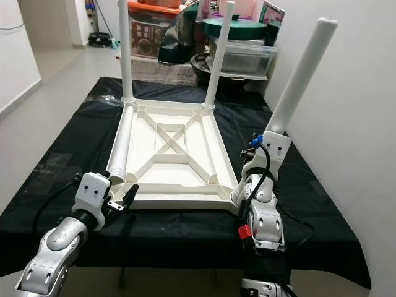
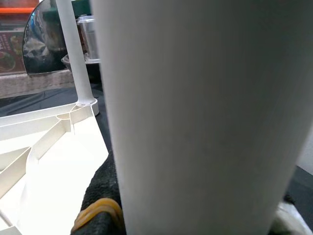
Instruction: Building children table
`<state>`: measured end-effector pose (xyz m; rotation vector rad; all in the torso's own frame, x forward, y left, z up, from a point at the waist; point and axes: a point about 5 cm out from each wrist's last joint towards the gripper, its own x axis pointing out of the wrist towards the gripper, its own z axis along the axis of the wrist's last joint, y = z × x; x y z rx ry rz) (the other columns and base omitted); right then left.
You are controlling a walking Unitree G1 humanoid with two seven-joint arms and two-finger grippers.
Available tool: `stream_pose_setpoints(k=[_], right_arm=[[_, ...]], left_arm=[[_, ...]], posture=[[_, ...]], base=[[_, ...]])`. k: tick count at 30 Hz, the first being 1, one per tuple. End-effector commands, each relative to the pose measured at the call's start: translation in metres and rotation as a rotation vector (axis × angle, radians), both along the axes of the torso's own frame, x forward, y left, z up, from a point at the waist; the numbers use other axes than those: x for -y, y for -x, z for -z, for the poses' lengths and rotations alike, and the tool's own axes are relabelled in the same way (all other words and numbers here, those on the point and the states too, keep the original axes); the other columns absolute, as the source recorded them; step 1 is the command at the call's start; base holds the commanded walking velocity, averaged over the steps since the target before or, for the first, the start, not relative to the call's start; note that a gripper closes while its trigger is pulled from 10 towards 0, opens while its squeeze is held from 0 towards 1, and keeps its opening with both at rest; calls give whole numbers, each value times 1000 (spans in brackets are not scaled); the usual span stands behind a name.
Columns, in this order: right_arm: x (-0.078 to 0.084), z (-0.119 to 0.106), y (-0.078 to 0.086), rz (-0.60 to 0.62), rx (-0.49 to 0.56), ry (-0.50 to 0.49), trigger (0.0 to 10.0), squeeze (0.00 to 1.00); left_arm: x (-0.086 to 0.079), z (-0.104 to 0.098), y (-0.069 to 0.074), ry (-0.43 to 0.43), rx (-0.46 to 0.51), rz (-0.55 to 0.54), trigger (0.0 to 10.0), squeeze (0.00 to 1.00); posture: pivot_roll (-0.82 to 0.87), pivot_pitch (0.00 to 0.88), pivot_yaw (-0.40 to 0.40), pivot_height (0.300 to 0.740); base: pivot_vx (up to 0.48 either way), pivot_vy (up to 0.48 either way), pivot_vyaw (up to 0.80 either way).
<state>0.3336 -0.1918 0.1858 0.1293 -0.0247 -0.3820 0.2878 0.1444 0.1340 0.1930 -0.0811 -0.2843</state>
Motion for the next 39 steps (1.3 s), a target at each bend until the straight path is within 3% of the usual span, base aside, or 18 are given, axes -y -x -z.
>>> stream_pose_setpoints(k=[1,39], right_arm=[[-4,45,6,-20,-215,-68,10000,0],[-6,29,6,-25,-168,-91,10000,0]], left_arm=[[4,4,0,-9,-10,16,10000,0],[5,6,1,-11,-13,21,10000,0]], posture=[[47,0,-85,740],[43,0,-80,740]], base=[[0,0,0],[0,0,0]])
